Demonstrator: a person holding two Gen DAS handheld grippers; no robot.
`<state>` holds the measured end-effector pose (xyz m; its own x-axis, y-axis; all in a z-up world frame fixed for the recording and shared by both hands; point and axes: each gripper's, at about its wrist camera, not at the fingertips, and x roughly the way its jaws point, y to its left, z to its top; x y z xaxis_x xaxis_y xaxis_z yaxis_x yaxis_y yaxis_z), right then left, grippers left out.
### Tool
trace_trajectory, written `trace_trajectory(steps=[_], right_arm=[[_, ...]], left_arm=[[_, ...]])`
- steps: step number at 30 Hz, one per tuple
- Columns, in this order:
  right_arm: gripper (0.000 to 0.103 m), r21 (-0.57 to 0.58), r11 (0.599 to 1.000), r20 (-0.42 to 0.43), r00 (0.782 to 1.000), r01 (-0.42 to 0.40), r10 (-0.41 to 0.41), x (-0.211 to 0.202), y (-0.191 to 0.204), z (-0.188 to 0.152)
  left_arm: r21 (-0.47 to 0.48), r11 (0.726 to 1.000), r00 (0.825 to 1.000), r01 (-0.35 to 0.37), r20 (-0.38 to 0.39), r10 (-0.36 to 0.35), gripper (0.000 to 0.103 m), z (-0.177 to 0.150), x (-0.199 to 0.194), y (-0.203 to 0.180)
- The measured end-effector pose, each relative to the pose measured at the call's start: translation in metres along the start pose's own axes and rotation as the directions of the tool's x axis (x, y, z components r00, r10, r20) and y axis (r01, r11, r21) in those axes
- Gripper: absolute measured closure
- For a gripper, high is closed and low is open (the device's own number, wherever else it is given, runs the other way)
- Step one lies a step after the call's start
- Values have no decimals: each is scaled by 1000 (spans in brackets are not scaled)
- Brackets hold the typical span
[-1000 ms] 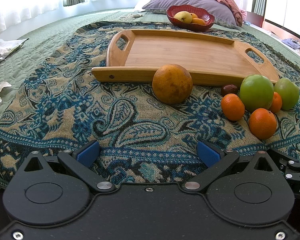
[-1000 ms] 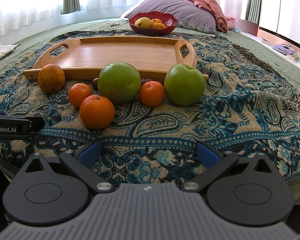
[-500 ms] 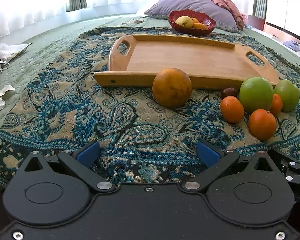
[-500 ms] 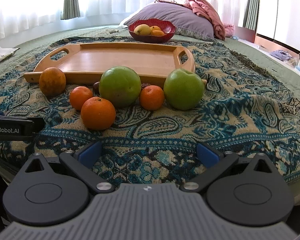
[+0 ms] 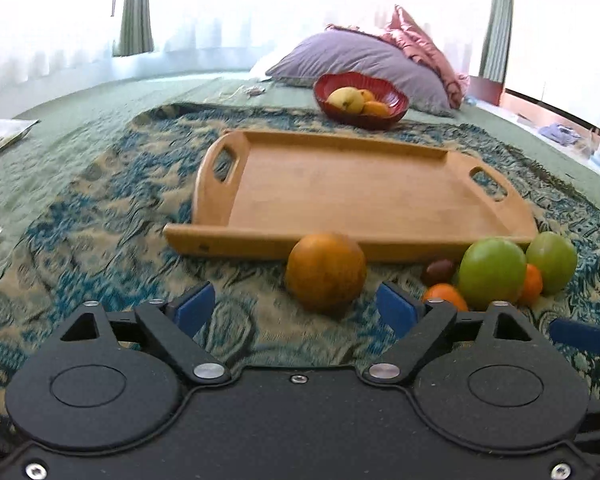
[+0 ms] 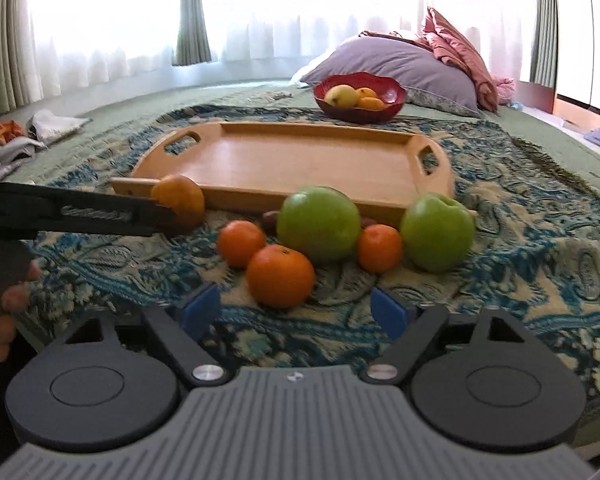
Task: Organize fruits
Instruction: 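Grasp the brown-orange grapefruit with the left tool while the right tool grasps a tangerine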
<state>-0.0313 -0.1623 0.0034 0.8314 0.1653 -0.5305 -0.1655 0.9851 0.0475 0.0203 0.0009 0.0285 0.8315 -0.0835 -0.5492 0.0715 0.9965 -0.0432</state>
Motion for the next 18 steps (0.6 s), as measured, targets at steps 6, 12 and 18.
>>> trace_trajectory(steps=[6, 12, 18], right_arm=[[35, 16, 1000, 45, 999, -13, 12, 3, 4, 2], [37, 35, 999, 69, 998, 11, -14, 8, 5, 2], [49, 62, 998, 48, 999, -18, 15, 13, 5, -1]], left_arm=[[19, 999, 999, 33, 9, -33, 23, 4, 16, -4], [-8, 999, 999, 48, 0, -48, 25, 5, 28, -4], [2, 998, 998, 67, -23, -67, 41, 3, 37, -10]])
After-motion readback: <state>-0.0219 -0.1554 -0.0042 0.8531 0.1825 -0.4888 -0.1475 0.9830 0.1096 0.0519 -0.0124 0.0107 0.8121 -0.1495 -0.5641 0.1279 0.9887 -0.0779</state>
